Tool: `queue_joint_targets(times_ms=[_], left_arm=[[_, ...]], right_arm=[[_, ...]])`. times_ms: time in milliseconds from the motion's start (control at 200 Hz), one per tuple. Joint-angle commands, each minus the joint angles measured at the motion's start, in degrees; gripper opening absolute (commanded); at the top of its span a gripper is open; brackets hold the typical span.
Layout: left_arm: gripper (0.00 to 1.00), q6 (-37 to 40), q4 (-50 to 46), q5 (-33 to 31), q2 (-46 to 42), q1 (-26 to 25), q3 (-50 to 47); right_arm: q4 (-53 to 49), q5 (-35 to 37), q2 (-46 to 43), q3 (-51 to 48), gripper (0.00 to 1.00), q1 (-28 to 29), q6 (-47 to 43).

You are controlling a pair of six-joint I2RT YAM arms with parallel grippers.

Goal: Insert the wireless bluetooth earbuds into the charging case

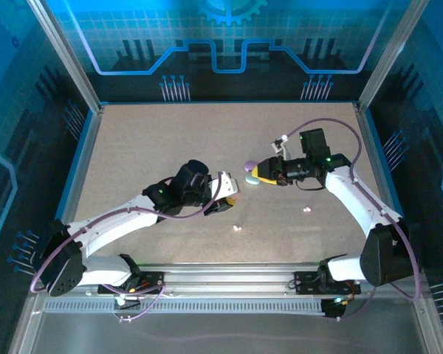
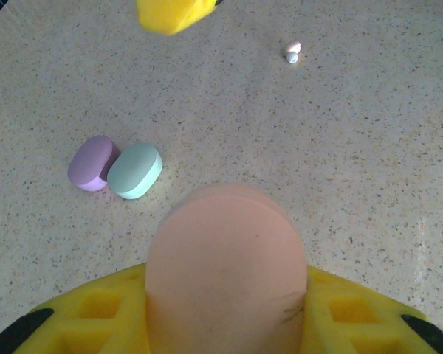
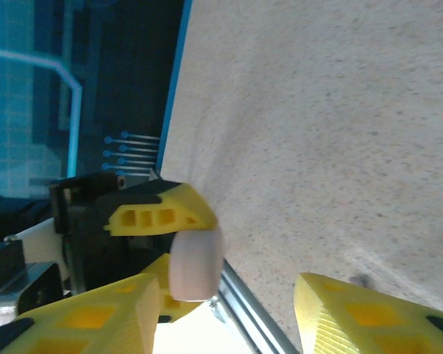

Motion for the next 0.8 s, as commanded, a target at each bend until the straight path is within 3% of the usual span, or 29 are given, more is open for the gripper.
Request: queue_joint_targets(times_ms=[0,540,690,795], left_arm=[[0.31,1.69,1.06,1.39,-1.60,-0.11,0.87],[0.32,0.30,1.63,0.22,-4.06,-0.14,0.39],[0.32,0.22,2.03,-0.13,-4.48,-0.11,0.24],[0.34,-0.22,2.74,-0.46,-4.58,-0.11,-0.01]], right_arm=[[-2.23,-1.76,2.05,2.55,0.53,2.82,-1.67],[-5.23,-2.69,8.68,6.83,0.51,12.77,-4.92],[-5.51,-2.52,8.95,6.96,0.46,13.36,-5.19],[-5.64,-2.48,9.13,7.22,0.32,13.49,-5.08]])
